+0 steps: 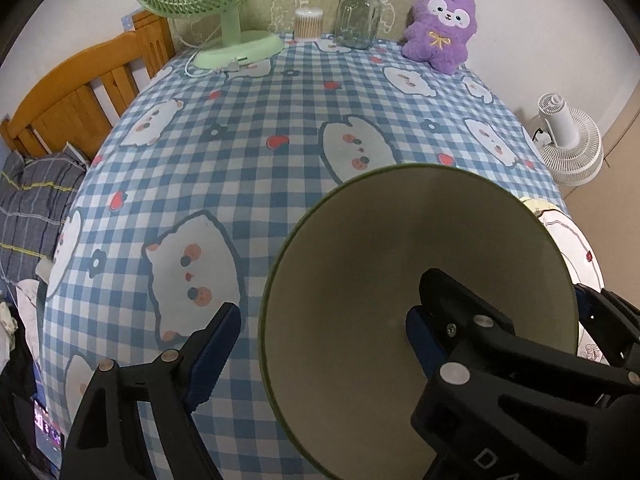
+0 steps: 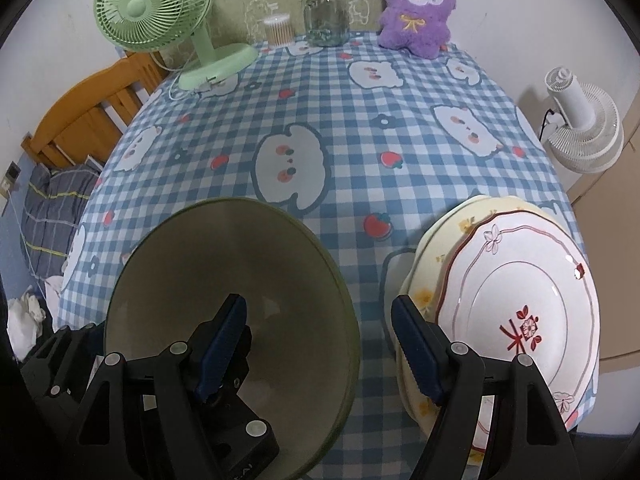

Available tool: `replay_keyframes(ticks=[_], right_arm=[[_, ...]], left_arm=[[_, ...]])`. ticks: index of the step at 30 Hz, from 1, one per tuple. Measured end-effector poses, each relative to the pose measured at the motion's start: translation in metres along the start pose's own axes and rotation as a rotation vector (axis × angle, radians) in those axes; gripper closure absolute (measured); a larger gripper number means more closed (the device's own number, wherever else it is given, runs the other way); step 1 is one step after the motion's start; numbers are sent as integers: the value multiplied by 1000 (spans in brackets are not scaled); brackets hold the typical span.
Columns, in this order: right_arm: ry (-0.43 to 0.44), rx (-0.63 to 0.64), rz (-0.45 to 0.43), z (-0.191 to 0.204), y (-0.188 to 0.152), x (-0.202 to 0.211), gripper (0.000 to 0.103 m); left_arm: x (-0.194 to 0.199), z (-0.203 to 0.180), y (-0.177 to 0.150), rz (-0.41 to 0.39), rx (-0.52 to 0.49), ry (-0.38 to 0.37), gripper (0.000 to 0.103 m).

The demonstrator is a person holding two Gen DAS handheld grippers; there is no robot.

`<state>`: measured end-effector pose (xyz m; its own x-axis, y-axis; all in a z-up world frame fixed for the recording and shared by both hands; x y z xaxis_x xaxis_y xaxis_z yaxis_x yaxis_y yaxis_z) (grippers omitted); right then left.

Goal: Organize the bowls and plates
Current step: 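Close both grippers on the rim of the stacked bowls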

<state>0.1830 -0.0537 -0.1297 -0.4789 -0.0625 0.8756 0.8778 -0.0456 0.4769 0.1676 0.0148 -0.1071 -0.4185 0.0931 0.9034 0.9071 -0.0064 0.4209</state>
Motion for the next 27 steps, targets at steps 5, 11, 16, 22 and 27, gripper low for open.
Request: replay_keyframes(ticks=[5, 11, 16, 22, 27], right_arm=[[10, -19, 20, -2, -1, -6, 25], [43, -13, 34, 2, 1, -10, 33], [62, -4, 49, 6, 2, -12, 39], [69, -23, 55, 4, 3, -12, 44], [82, -36, 65, -1, 4, -11, 49]], left_arm=[[-1, -1, -3, -8, 7, -12, 24], [-2, 2, -2, -3, 18, -36, 25], [-2, 4, -3, 8, 27, -53, 25], [-1, 1, -1, 11, 17, -75, 32], [-2, -4, 2, 19, 3, -104, 39]])
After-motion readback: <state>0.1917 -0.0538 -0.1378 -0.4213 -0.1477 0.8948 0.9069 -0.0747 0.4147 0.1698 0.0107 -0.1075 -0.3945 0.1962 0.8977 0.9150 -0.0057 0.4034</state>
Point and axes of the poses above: each gripper's, at about its wrist camera, not at the fingertips, and x roughly against the way its jaws point, z to its left, y to its top, the point moved 1 cm from there along -x, roughly the way its jaws point, and after that the axes turned 1 degree about y, right-handed, at the moved point
